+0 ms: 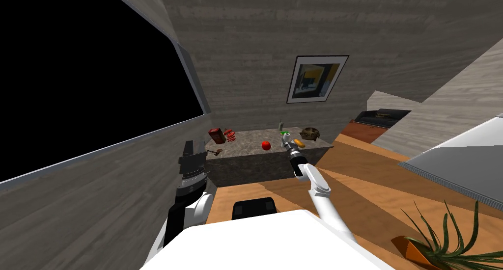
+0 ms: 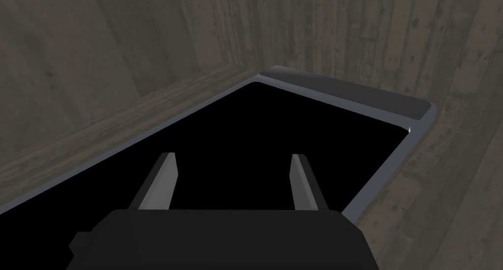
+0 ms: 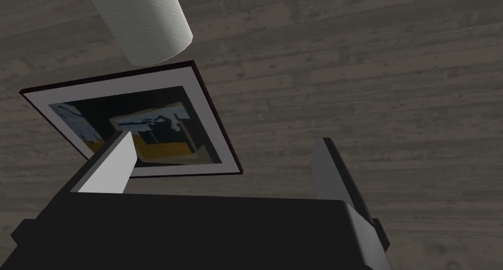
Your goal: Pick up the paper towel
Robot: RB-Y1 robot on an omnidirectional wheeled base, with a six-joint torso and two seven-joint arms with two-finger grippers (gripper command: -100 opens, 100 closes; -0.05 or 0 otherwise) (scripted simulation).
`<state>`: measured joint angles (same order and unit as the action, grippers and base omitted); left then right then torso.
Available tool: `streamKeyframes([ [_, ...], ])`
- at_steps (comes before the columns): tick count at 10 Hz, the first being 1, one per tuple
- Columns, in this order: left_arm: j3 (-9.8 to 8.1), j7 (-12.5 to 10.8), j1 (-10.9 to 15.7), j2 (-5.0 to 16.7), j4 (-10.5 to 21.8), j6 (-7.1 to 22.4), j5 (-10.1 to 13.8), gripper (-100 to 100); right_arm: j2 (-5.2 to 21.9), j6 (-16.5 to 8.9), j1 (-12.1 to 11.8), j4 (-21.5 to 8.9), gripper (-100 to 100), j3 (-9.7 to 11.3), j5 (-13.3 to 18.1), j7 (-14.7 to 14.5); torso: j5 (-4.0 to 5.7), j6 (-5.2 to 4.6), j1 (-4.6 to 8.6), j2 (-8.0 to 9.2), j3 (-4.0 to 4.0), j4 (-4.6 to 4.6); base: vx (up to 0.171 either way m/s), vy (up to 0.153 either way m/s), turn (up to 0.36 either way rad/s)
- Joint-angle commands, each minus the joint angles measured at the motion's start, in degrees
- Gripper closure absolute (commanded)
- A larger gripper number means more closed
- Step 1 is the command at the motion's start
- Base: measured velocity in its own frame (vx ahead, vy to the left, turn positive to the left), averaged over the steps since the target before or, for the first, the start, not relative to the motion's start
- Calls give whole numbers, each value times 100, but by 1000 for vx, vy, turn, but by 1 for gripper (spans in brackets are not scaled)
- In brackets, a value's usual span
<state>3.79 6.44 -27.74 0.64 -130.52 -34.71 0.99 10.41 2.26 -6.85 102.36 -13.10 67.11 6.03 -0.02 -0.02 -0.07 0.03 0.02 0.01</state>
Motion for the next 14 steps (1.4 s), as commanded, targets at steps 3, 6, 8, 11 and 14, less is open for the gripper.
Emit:
streamKeyframes([
  [3,0,0,0,0,0,0,0,0,4,-251,115,-232,-100,-83,487,121,0,0,1,-1,-1,0,-3,17,37],
  [6,0,0,0,0,0,0,0,0,-50,-585,304,-664,-100,-288,1039,302,1,0,4,-2,-1,0,-1,15,73],
  [8,0,0,0,0,0,0,0,0,-92,-751,391,-876,-100,-390,1347,390,1,-1,4,-3,-2,-1,2,15,61],
  [11,0,0,0,0,0,0,0,0,-138,-915,473,-1083,-100,-490,1724,475,1,-1,6,-3,-2,-1,2,6,43],
  [14,0,0,0,0,0,0,0,0,-185,-1076,550,-1284,-100,-588,2147,557,1,-2,7,-3,-2,-1,3,4,43],
])
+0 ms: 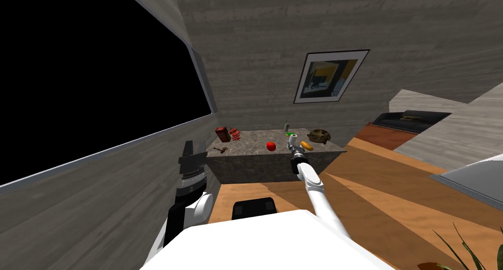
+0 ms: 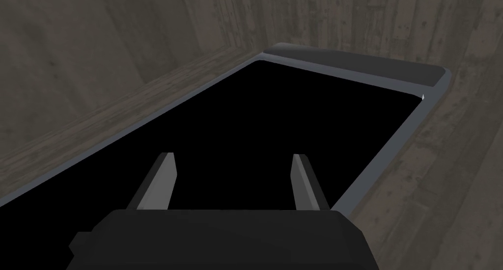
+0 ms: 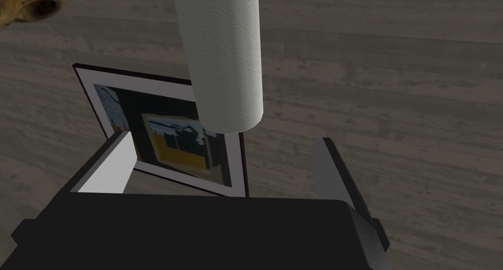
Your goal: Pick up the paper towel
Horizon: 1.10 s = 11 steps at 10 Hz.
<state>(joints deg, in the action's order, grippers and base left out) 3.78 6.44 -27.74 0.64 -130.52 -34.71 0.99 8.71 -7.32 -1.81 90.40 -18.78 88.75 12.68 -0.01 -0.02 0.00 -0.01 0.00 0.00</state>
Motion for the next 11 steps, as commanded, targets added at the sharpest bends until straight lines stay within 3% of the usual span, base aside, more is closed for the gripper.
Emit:
streamKeyframes([
  [1,0,0,0,0,0,0,0,0,-59,-274,119,-283,-100,-115,276,-29,0,0,0,0,0,0,11,7,156],
  [11,0,0,-1,0,0,0,0,0,-170,-1147,476,-1370,-100,-636,1806,394,1,-1,6,-9,-5,-2,20,-1,79],
])
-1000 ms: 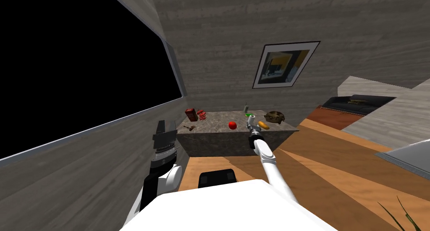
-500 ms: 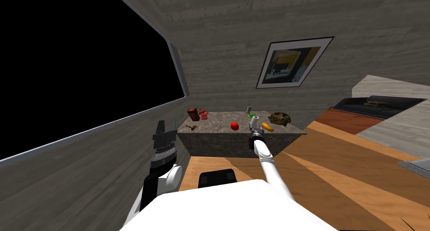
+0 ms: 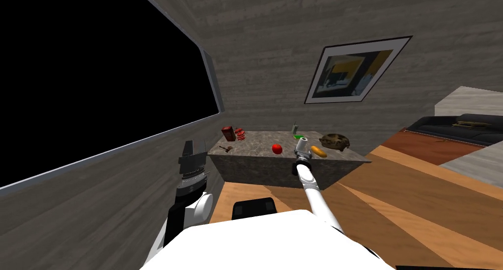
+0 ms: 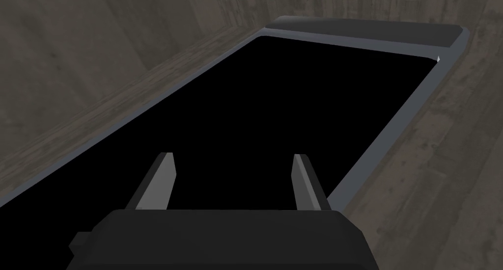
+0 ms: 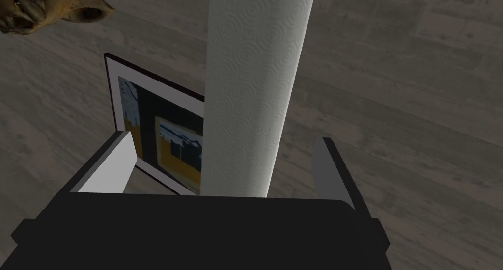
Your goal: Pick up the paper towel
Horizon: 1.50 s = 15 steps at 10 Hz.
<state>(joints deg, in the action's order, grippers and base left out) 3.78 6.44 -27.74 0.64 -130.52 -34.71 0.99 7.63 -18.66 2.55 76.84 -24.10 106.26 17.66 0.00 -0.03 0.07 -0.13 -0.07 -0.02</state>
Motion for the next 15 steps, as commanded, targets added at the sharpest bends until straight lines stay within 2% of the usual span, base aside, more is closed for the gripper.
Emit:
streamKeyframes([
  [1,0,0,0,0,0,0,0,0,-51,-97,71,-116,-100,-153,191,-65,0,0,0,0,0,0,42,-17,97],
  [4,0,0,0,0,0,0,0,0,7,-299,157,-362,-100,-266,517,29,0,-1,1,-6,-4,-1,55,-21,76],
  [5,0,0,0,0,0,0,0,0,-5,-253,129,-307,-100,-236,447,18,0,0,3,-10,-6,-2,31,-16,22],
  [6,0,0,0,0,0,0,0,0,-4,-264,134,-314,0,-243,459,19,0,-2,0,-1,-1,-1,5,-3,-3],
  [7,0,0,0,0,0,0,0,0,55,23,283,-520,-100,-429,171,-267,-1,-2,-4,8,4,1,44,34,-138],
  [8,0,0,-1,0,0,0,0,0,55,118,283,-520,-100,-429,30,-374,-3,-5,-16,0,0,0,53,51,-116],
  [10,0,0,0,0,0,0,0,0,55,118,283,-520,-100,-429,-295,-657,-4,-1,-19,2,1,0,13,19,1],
  [11,0,0,0,0,0,0,0,0,55,118,283,-520,-100,-429,-321,-821,-3,-2,-11,10,5,2,0,0,0],
  [12,0,0,0,0,0,0,0,0,55,118,283,-520,-100,-429,-321,-865,-2,-2,-6,14,8,3,-3,-6,-2],
  [13,0,0,0,0,0,0,0,0,114,407,432,-727,-100,-616,-596,-1100,-1,-2,-5,15,8,3,37,34,-163],
  [15,0,0,0,0,0,0,0,0,114,500,432,-727,-100,-616,-921,-1390,-4,-2,-22,-2,-1,-1,37,39,-53],
])
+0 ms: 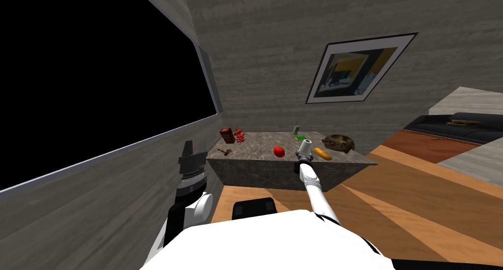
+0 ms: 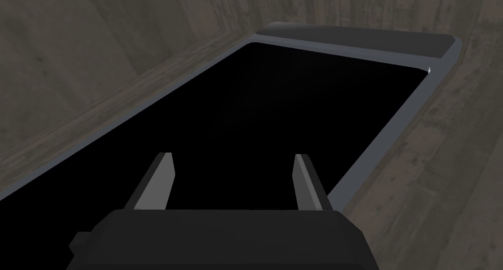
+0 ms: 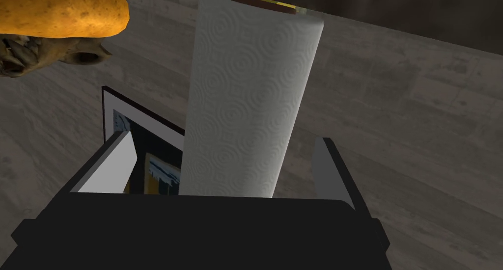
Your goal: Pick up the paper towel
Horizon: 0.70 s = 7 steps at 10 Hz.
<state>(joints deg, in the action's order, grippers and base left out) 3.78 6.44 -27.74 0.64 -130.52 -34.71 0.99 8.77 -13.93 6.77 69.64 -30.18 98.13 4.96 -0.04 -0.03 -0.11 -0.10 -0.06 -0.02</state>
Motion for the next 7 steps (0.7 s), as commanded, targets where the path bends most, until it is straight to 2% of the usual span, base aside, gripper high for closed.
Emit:
streamKeyframes([
  [1,0,0,0,0,0,0,0,0,-1,27,11,-7,-100,-8,-286,-286,0,0,0,0,0,0,4,7,18],
  [2,0,0,0,0,0,0,0,0,-1,27,11,-7,-100,-8,-286,-462,1,-1,7,7,4,1,0,0,0],
  [3,0,0,0,0,0,0,0,0,58,317,160,-214,-100,-195,-542,-626,3,-1,12,12,7,2,34,21,-191],
  [4,-1,0,-1,0,0,0,0,0,58,409,160,-214,-100,-195,-715,-812,2,-5,6,2,2,1,44,49,-102],
  [6,0,0,0,0,0,0,0,0,58,409,160,-214,-100,-195,-1027,-1078,0,1,-2,1,1,0,13,23,21],
  [7,0,0,0,0,0,0,0,0,58,409,160,-214,-100,-195,-1064,-1236,1,0,6,7,4,1,0,0,0],
])
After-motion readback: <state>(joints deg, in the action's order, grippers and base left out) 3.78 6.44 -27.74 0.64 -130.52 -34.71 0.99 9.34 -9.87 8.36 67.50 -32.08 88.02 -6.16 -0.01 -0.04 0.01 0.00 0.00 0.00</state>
